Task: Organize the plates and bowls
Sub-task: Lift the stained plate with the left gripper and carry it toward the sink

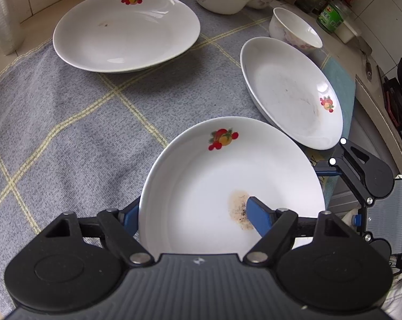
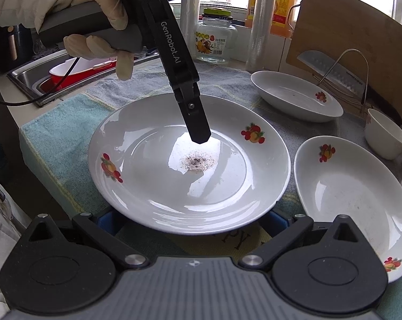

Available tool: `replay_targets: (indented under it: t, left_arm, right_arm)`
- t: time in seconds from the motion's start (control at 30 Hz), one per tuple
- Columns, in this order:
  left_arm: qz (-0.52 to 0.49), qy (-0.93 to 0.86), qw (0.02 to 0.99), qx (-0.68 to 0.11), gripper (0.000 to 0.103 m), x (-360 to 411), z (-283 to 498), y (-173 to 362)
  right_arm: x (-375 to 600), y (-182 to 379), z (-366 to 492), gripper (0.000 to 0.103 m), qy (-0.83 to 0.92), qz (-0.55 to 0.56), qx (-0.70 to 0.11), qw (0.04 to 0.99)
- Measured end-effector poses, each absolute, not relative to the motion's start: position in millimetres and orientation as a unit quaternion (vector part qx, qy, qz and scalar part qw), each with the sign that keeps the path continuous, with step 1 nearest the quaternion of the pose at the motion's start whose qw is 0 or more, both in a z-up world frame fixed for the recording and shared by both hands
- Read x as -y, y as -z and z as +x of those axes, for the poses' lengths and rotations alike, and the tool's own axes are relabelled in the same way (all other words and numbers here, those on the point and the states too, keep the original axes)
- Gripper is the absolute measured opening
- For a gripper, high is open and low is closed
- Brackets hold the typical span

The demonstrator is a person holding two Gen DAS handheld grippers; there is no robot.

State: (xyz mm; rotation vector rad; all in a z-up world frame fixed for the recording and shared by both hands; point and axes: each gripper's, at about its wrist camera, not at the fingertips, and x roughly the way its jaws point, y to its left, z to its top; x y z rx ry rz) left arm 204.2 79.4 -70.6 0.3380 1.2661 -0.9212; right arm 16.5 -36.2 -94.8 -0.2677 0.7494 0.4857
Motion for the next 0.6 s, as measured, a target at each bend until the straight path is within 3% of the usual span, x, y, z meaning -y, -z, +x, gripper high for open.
replay_targets:
  t: [0.6]
  left_arm:
    - [0.157,0.415,0.707,-0.551,0.079,-84.6,201.4,64.8]
  right_arm:
    - [32.2,87.9,19.3,0.103,-0.224,-0.137,-0.368,0.892]
